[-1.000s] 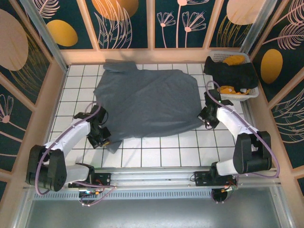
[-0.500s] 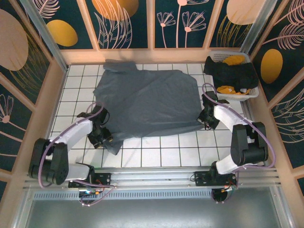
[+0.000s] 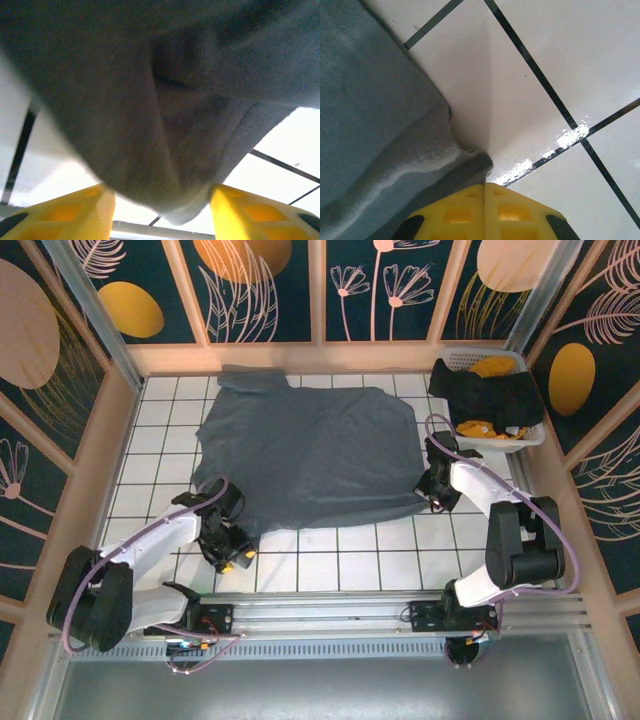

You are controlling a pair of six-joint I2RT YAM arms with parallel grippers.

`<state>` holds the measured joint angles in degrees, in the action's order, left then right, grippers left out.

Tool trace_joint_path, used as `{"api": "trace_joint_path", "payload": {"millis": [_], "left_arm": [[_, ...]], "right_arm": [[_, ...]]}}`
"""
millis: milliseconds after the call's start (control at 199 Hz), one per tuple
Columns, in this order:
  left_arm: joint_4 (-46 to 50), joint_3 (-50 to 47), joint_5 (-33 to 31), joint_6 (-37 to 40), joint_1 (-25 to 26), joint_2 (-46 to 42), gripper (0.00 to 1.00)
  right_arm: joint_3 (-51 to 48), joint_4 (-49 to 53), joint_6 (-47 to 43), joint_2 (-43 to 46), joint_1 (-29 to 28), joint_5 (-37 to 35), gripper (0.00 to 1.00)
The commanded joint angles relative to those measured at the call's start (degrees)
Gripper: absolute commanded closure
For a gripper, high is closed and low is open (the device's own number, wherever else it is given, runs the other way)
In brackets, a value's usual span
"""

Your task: Fold and stack the t-shirts

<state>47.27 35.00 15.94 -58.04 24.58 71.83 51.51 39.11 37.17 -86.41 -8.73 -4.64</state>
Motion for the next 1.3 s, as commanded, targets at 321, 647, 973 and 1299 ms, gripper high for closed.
{"api": "trace_joint_path", "payload": {"millis": [321,647,973,1299], "left_arm": [[-0.8,-2.5,-1.79,0.97,0.54,0.09,1.0],[17.93,-2.47,-6.24,-0.28,0.56,-14.93,1.0],[29.62,14.19,-21.95,-4.92,0.56,-14.6,1.0],[26.63,14.74,-24.23,-4.39,0.56,-12.26,1.0]], "right_arm": [[-0.9,0.11,-0.96,2.05,0.49,-0.1,1.0],[-0.44,1.07,0.09,4.86,0.6,-1.08,1.0],[-1.09,5.93,-1.26,11.02,1.79,-2.34,1.0],[3.4,6.79,-2.74,8.43,3.73,-0.98,1.0]]}}
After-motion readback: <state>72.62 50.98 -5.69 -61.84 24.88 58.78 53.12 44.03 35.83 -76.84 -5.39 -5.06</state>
